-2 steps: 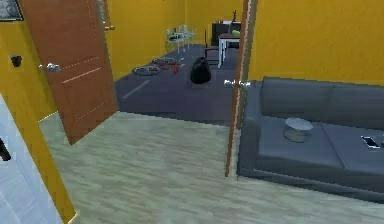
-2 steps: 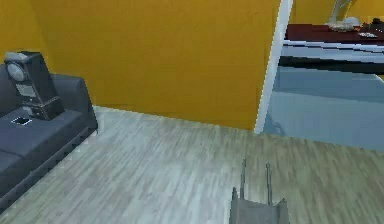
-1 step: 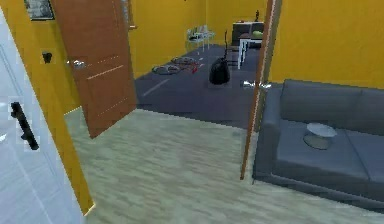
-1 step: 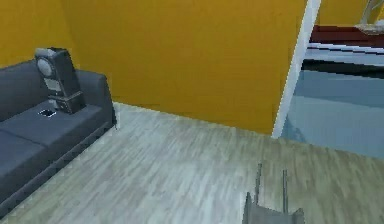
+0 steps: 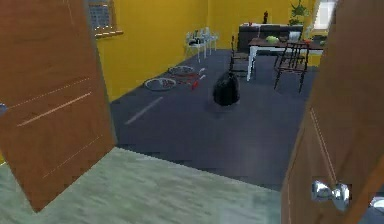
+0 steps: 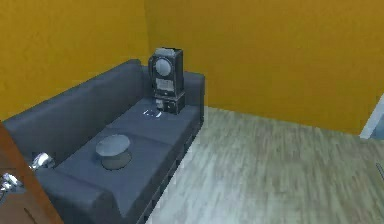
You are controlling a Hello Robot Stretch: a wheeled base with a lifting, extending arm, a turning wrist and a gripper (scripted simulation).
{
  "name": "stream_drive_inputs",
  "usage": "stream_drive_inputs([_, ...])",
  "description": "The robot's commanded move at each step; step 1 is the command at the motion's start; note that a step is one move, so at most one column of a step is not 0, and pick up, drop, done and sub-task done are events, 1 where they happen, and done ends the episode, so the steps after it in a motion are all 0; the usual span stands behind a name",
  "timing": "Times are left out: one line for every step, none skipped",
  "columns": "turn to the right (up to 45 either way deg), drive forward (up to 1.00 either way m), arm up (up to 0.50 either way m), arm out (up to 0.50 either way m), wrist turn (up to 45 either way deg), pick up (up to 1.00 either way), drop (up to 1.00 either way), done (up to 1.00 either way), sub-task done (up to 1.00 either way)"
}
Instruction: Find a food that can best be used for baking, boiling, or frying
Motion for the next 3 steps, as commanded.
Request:
stream_drive_inputs([-9.0,0.0,0.0,0.0,0.0,0.0,0.0,0.0,0.0])
stream_drive_inputs([0.0,0.45,0.0,0.0,0.0,0.0,0.0,0.0,0.0])
stream_drive_inputs([3.0,0.0,0.0,0.0,0.0,0.0,0.0,0.0,0.0])
